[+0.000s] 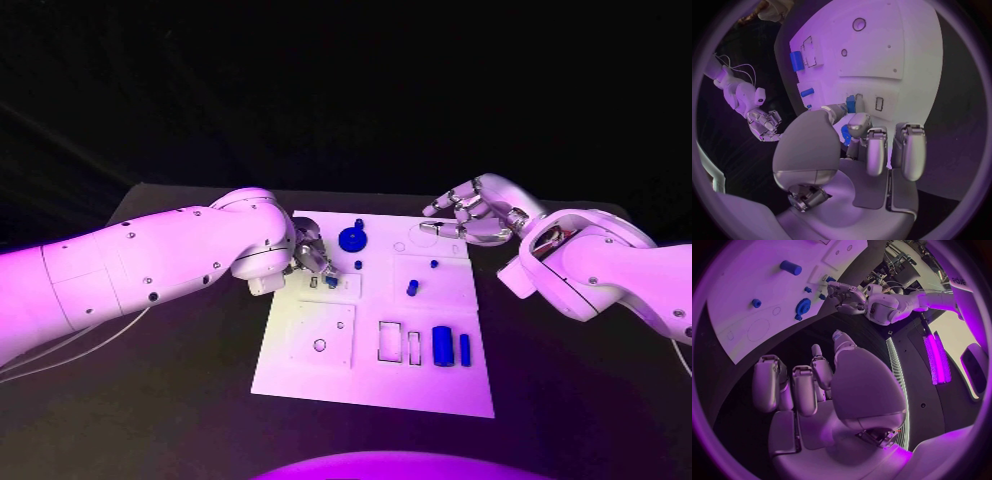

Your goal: Assemble the parts on the task board

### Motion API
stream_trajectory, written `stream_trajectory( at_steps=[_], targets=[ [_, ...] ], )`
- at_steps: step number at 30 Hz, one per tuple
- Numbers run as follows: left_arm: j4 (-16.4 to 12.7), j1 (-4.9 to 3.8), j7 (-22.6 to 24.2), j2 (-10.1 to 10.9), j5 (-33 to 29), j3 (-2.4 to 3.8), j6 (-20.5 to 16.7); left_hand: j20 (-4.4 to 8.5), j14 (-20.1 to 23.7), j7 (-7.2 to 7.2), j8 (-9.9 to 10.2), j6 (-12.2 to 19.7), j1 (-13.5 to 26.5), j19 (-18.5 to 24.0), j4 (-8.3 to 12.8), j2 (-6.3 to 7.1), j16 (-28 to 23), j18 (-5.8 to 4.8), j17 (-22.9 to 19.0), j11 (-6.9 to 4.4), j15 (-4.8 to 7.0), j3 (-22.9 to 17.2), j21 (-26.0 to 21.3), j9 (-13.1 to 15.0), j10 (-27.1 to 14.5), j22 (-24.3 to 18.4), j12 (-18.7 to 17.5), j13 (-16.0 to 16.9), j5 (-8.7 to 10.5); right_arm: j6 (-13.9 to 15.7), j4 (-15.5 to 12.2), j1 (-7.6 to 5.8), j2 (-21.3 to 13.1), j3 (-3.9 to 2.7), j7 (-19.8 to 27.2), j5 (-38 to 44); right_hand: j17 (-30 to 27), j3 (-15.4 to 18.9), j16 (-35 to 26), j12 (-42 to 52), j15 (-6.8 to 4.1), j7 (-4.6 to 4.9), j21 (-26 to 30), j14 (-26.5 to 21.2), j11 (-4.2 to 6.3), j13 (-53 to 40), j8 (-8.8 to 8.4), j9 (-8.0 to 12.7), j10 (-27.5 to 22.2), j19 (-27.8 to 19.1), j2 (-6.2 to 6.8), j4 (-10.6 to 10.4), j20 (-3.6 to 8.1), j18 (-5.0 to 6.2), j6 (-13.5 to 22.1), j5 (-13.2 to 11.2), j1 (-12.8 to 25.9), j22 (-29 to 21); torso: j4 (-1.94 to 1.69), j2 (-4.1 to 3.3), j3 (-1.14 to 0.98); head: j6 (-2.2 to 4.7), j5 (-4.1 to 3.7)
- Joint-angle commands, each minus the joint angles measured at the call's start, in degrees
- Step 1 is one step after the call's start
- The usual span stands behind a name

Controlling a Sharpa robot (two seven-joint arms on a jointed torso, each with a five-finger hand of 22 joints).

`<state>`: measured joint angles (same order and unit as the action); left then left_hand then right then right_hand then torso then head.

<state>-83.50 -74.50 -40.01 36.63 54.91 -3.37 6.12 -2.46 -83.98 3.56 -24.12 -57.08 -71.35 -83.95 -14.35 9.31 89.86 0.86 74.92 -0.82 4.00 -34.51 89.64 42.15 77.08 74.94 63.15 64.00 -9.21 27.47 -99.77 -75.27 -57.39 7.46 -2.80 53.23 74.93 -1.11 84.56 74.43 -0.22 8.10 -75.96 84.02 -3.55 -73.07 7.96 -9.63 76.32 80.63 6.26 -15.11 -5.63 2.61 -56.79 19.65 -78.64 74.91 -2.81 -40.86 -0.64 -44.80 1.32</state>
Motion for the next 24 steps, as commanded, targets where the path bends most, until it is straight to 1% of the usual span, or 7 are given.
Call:
stream_trajectory(
  at_steps=[1,6,9,15,24],
  targets=[
    [-0.70,0.64,-0.77,0.11,3.72,0.02,-3.73,0.34,-6.02,-0.25,-0.27,0.22,0.62,-6.05,10.06,-0.16,0.14,-0.86,15.08,-0.15,0.08,-10.34,0.36,0.11,0.47,15.06,0.22,0.11,-0.57,-0.68,-0.10,0.05,-0.08,0.00,0.17,0.56,5.65,0.29,-0.35,-0.40,-0.56,-0.06,0.26,3.53,0.23,0.05,0.22,-0.07,-0.11,-0.18,-0.52,-0.07,0.12,1.08,0.11,0.23,-0.09,5.17,-0.08,-0.04,0.00,-0.09,0.04],
    [-1.02,1.58,-0.65,0.15,6.47,0.02,-4.48,0.34,-6.02,-0.27,-0.32,0.20,0.68,-6.05,10.15,-0.13,0.14,-0.86,15.08,-0.17,0.09,-10.45,0.36,0.21,0.49,15.06,0.21,0.10,-0.71,-0.72,-0.14,0.06,-0.11,0.00,0.21,0.57,5.65,0.29,-0.35,-0.40,-0.56,-0.06,0.26,3.53,0.23,0.05,0.22,-0.07,-0.11,-0.18,-0.52,-0.07,0.12,1.08,0.11,0.23,-0.09,5.17,0.03,-0.07,0.01,-0.15,0.19],
    [-1.07,1.91,-0.57,0.13,7.83,0.01,-4.69,0.35,-6.02,-0.27,-0.32,0.20,0.69,-6.05,10.17,-0.12,0.14,-0.86,15.08,-0.17,0.09,-10.47,0.36,0.23,0.49,15.06,0.20,0.09,-0.74,-0.76,-0.15,0.06,-0.13,0.00,0.22,0.58,5.69,0.32,-0.34,-0.43,-0.56,-0.06,0.26,3.54,0.23,0.09,0.24,-0.07,-0.13,-0.16,-0.56,-0.12,0.13,1.08,0.11,0.25,-0.03,5.18,0.12,-0.05,-0.02,-0.24,0.33],
    [-1.25,2.21,-0.62,0.12,9.28,0.00,-4.51,0.35,-6.02,-0.27,-0.33,0.19,0.69,-6.05,10.19,-0.11,0.14,-0.86,15.08,-0.18,0.09,-10.48,0.36,0.24,0.49,15.06,0.19,0.08,-0.75,-0.80,-0.16,0.07,-0.18,0.00,0.23,0.59,5.69,0.32,-0.34,-0.43,-0.56,-0.06,0.26,3.54,0.23,0.09,0.24,-0.07,-0.13,-0.16,-0.56,-0.12,0.13,1.08,0.11,0.25,-0.03,5.18,0.14,-0.03,-0.02,-0.29,0.27],
    [-1.69,2.31,-0.85,0.37,9.42,0.01,-3.88,0.36,-6.02,-0.31,-0.43,0.12,0.72,-6.05,10.37,-0.08,0.14,-0.86,15.08,-0.22,0.12,-10.70,0.36,0.41,0.55,15.06,0.20,0.08,-0.90,-0.86,-0.14,0.17,-0.17,0.00,0.25,0.60,5.68,0.35,-0.35,-0.40,-0.55,-0.06,0.27,3.54,0.23,0.07,0.27,-0.07,-0.11,-0.15,-0.65,-0.20,0.13,1.08,0.12,0.29,0.07,5.18,0.08,-0.05,-0.03,-0.39,0.22]
  ],
)
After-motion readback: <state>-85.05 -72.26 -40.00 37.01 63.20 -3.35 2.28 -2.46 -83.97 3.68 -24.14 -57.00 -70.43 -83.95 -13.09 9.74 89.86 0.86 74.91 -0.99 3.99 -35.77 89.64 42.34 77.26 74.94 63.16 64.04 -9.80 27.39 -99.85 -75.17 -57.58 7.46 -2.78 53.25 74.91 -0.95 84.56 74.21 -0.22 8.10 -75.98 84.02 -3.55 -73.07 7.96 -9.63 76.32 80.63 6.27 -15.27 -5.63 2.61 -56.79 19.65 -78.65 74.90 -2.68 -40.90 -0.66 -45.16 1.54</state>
